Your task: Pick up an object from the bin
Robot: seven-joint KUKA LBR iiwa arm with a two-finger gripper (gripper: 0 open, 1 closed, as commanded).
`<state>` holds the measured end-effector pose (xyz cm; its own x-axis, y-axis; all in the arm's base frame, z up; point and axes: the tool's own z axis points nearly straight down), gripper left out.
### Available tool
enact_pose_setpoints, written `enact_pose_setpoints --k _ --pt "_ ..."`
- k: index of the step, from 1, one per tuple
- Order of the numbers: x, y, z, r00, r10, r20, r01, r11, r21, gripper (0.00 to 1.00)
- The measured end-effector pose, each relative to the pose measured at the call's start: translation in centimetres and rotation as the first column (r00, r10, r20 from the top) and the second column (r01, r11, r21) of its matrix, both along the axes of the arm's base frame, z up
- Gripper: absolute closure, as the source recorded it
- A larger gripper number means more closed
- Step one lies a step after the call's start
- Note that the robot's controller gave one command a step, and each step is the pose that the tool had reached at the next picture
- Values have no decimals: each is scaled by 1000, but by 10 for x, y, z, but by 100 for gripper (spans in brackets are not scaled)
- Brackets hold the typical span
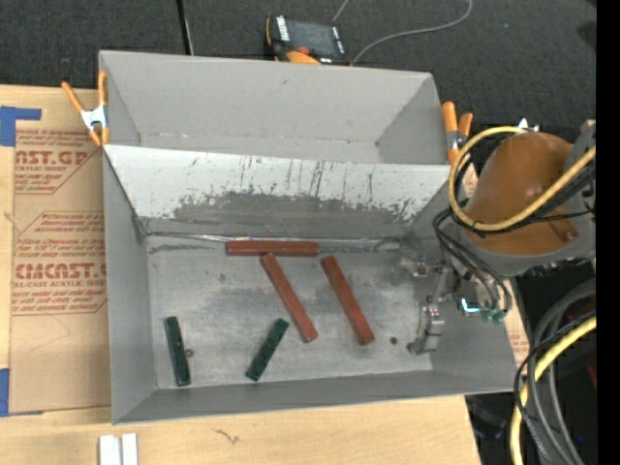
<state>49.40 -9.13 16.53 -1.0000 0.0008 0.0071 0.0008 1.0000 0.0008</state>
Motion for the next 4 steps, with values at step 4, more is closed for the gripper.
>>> enact_pose_setpoints --k 4 --pt "-13 38 -95 949 -315 10 315 949 2 0"
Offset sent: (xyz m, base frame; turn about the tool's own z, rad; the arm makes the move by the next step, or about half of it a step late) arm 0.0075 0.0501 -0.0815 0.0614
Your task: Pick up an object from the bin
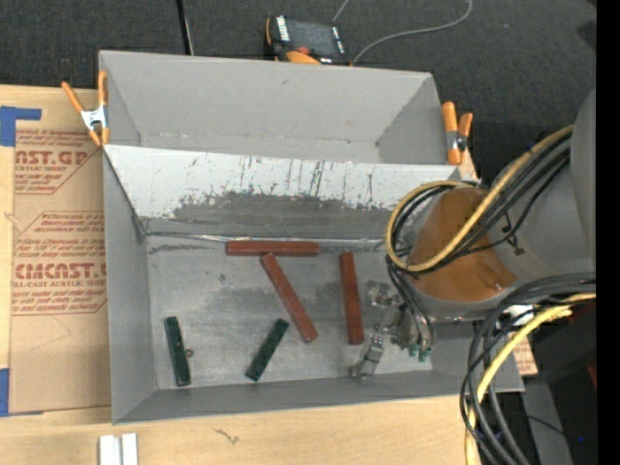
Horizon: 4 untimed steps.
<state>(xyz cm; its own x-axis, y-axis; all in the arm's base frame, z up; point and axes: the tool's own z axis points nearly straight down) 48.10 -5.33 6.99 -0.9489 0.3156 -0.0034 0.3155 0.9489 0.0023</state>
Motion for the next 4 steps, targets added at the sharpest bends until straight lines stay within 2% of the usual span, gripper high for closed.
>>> enact_pose_setpoints --k 1,2,3,4 --pt "1 34 50 952 308 -2 -308 952 -1 0" --pt "20 44 -3 927 376 -6 -376 927 1 0" --pt "25 86 0 944 329 -2 -329 944 1 0" --pt "25 84 0 945 327 -5 -327 945 0 100"
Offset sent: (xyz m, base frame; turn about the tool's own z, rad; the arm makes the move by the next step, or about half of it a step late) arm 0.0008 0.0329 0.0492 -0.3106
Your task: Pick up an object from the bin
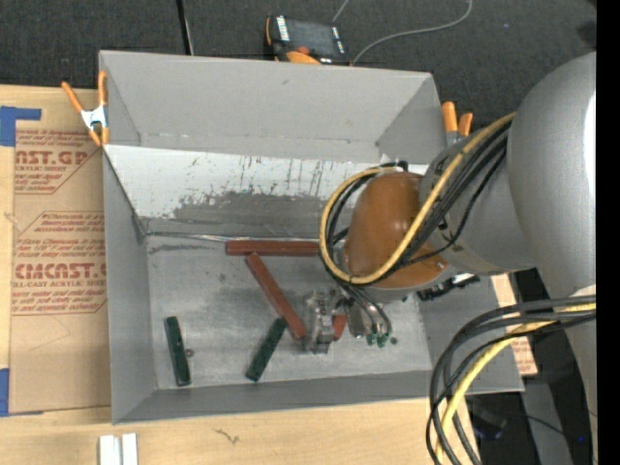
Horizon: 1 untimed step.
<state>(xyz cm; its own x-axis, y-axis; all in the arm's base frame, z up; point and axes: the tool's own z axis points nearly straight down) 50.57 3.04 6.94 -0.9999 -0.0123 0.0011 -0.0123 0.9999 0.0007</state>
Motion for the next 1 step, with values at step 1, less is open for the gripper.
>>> enact_pose_setpoints --k 1 --pt "-7 47 19 1000 26 0 -26 1000 2 100"
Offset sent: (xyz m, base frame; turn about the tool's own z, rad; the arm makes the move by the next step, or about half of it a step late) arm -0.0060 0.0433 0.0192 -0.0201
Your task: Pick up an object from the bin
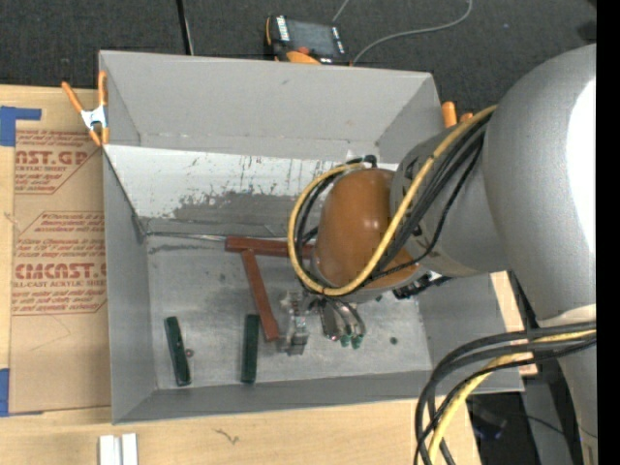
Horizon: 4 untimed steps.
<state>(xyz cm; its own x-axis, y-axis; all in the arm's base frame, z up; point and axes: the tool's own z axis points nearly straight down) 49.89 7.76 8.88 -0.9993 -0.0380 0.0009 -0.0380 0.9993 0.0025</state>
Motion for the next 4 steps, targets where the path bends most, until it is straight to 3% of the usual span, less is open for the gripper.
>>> enact_pose_setpoints --k 1,2,3,4 --pt "0 -3 -1 1000 -4 0 4 1000 -2 0" --pt "48 55 80 912 410 12 -410 912 -3 0" --pt "6 34 -21 599 801 -3 -801 599 2 0" --pt "8 35 -18 600 800 3 -800 600 -2 100"
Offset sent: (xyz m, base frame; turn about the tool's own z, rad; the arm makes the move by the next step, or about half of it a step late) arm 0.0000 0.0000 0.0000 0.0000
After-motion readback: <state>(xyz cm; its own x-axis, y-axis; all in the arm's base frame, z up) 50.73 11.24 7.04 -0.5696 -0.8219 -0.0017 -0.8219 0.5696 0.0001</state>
